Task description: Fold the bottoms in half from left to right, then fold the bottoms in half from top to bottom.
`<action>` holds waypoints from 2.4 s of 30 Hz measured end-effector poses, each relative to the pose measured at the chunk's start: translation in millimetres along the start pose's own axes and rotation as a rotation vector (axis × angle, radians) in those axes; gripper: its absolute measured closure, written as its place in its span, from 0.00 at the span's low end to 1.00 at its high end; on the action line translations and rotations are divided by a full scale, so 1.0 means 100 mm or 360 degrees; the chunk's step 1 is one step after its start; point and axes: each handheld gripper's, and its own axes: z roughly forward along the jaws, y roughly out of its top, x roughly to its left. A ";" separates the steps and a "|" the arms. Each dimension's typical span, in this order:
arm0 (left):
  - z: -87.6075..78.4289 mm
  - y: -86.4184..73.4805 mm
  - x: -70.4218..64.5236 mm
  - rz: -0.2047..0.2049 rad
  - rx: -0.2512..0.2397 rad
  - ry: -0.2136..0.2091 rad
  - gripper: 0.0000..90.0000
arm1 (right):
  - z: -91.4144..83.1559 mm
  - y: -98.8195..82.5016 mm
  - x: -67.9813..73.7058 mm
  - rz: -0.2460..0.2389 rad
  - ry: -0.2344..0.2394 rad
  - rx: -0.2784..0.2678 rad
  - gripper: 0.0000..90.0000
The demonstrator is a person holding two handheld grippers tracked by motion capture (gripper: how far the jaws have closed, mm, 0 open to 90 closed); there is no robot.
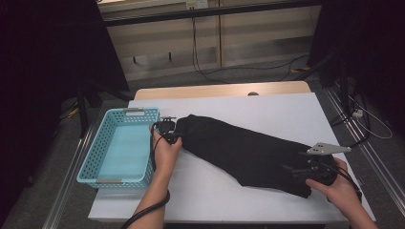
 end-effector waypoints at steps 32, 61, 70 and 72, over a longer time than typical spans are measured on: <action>-0.24 0.15 -0.45 0.0242 -0.0271 -0.0302 0.96 | 0.01 0.01 0.03 -0.0001 0.0032 -0.0006 0.20; -0.03 -0.01 -1.03 0.0390 -0.0274 -0.0627 0.96 | -0.03 -0.05 0.07 0.0026 0.0051 -0.0011 0.20; 0.03 -0.18 -1.38 0.0520 -0.0189 -0.0810 0.96 | 0.01 -0.03 0.09 0.0015 0.0060 -0.0007 0.20; 0.03 -0.22 -1.43 0.0534 -0.0158 -0.0855 0.95 | 0.02 -0.03 0.10 0.0012 0.0061 -0.0001 0.20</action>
